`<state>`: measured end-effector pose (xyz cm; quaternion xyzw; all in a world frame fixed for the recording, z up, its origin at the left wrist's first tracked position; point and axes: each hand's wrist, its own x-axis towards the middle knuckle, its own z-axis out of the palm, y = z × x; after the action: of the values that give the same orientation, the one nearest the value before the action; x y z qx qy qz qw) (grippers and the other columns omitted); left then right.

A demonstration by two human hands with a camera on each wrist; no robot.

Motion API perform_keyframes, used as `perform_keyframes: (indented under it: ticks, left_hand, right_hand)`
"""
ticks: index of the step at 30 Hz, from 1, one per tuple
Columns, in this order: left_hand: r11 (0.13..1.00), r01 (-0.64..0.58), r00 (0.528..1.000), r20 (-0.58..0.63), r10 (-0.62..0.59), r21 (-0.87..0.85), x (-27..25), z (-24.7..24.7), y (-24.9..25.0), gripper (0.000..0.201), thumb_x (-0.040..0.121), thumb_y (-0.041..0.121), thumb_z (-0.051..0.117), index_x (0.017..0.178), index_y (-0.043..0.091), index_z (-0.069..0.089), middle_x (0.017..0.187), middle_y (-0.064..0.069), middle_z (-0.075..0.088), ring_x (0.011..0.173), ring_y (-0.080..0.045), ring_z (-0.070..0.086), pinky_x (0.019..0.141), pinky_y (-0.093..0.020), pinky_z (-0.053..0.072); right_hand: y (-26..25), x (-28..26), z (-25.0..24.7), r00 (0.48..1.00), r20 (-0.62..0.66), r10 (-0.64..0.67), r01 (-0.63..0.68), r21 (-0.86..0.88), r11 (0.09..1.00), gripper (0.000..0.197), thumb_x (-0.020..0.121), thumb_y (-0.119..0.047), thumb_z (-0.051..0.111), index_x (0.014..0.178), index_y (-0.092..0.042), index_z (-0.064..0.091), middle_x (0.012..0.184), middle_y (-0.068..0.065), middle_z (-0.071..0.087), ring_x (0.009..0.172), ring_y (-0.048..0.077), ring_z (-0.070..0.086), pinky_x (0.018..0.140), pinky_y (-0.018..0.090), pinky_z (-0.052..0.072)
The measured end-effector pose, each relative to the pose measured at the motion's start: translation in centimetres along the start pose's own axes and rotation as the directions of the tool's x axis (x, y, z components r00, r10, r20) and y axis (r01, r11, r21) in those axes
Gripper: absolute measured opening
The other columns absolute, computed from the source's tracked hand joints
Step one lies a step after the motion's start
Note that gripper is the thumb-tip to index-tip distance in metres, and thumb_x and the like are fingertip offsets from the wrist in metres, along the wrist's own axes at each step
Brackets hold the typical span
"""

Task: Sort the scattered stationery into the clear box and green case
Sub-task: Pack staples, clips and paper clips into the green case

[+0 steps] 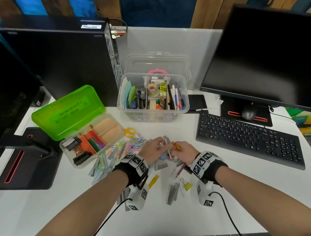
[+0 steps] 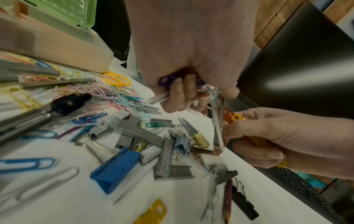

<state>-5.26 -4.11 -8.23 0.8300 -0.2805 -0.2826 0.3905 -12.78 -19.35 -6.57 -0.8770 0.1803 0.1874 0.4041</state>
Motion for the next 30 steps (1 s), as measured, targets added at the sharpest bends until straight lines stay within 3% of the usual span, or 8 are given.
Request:
perform_keyframes:
  ticks: [4, 8, 12, 14, 18, 23, 26, 30]
  left_hand:
    - [1.0, -0.013, 1.0, -0.012, 0.013, 0.011, 0.1, -0.1, -0.3, 0.015, 0.096, 0.021, 0.054, 0.083, 0.012, 0.05, 0.063, 0.001, 0.045, 0.062, -0.017, 0.043, 0.061, -0.03, 0.033]
    - [1.0, -0.001, 1.0, -0.029, 0.001, 0.007, -0.2, 0.0, 0.2, 0.01, 0.094, 0.024, 0.057, 0.09, 0.017, 0.052, 0.061, -0.002, 0.049, 0.054, -0.015, 0.043, 0.05, -0.022, 0.032]
    - [0.999, -0.007, 1.0, -0.02, 0.008, 0.043, -0.2, 0.1, 0.4, 0.011, 0.093, 0.026, 0.058, 0.088, 0.018, 0.052, 0.066, -0.005, 0.053, 0.058, -0.018, 0.045, 0.049, -0.019, 0.03]
    - [0.995, -0.003, 1.0, 0.012, 0.002, 0.099, -0.4, 0.2, 0.4, 0.015, 0.092, 0.03, 0.058, 0.089, 0.017, 0.052, 0.062, 0.003, 0.051, 0.054, -0.012, 0.045, 0.047, -0.017, 0.032]
    - [0.987, 0.015, 0.998, 0.054, -0.023, 0.157, -0.5, 0.5, 0.3, 0.017, 0.094, 0.031, 0.054, 0.094, 0.014, 0.053, 0.067, 0.004, 0.054, 0.057, -0.011, 0.047, 0.047, -0.016, 0.029]
    - [0.984, 0.044, 0.995, 0.082, -0.058, 0.173, -0.6, 0.3, 0.7, 0.013, 0.095, 0.025, 0.051, 0.093, 0.013, 0.054, 0.064, 0.005, 0.051, 0.062, -0.016, 0.049, 0.049, -0.02, 0.03]
    - [0.992, 0.109, 0.988, 0.101, -0.116, 0.067, -0.7, 0.0, 0.6, 0.013, 0.096, 0.026, 0.051, 0.088, 0.015, 0.05, 0.065, 0.007, 0.056, 0.053, -0.011, 0.051, 0.048, -0.02, 0.038]
    - [0.99, 0.138, 0.988, 0.08, -0.135, -0.032, -0.5, -0.2, -0.1, 0.017, 0.095, 0.028, 0.051, 0.082, 0.018, 0.048, 0.082, -0.013, 0.062, 0.069, -0.025, 0.057, 0.068, -0.039, 0.05]
  right_hand:
    - [0.0, 0.2, -0.1, 0.999, 0.051, -0.002, -0.004, 0.106, 0.994, 0.023, 0.085, -0.007, 0.058, 0.065, -0.018, 0.058, 0.068, -0.005, 0.058, 0.069, 0.014, 0.051, 0.068, 0.024, 0.041]
    - [-0.1, 0.0, 0.1, 0.995, 0.066, -0.068, 0.054, 0.199, 0.979, 0.009, 0.082, -0.005, 0.06, 0.077, -0.008, 0.067, 0.076, 0.002, 0.066, 0.076, 0.016, 0.058, 0.078, 0.03, 0.046]
    - [-1.1, -0.9, -0.1, 0.998, 0.058, -0.021, 0.001, 0.321, 0.947, 0.013, 0.085, 0.001, 0.058, 0.077, -0.008, 0.065, 0.072, 0.008, 0.065, 0.045, 0.001, 0.049, 0.048, 0.012, 0.037]
    - [-1.2, -1.1, -0.3, 0.993, 0.087, 0.085, -0.114, 0.426, 0.897, 0.009, 0.084, -0.004, 0.057, 0.078, -0.003, 0.064, 0.079, 0.022, 0.067, 0.03, 0.006, 0.033, 0.032, 0.017, 0.024]
    - [-1.2, -1.0, -0.4, 0.984, 0.097, 0.152, -0.18, 0.537, 0.824, 0.023, 0.092, -0.02, 0.055, 0.078, -0.005, 0.066, 0.081, 0.018, 0.071, 0.028, 0.01, 0.025, 0.031, 0.016, 0.016]
    - [-0.6, -0.5, -0.3, 0.992, 0.015, 0.125, -0.119, 0.437, 0.892, 0.028, 0.096, -0.02, 0.053, 0.075, -0.003, 0.06, 0.086, 0.016, 0.072, 0.029, 0.007, 0.032, 0.031, 0.017, 0.024]
    - [-0.5, -0.2, -0.5, 0.986, -0.024, 0.167, -0.128, 0.539, 0.833, 0.022, 0.094, -0.018, 0.057, 0.075, -0.007, 0.056, 0.077, 0.009, 0.07, 0.027, 0.007, 0.031, 0.03, 0.015, 0.022]
    - [-0.7, 0.0, -1.0, 0.974, -0.051, 0.221, -0.137, 0.644, 0.752, 0.014, 0.094, -0.014, 0.056, 0.086, -0.004, 0.056, 0.072, 0.007, 0.068, 0.027, 0.007, 0.03, 0.031, 0.012, 0.02]
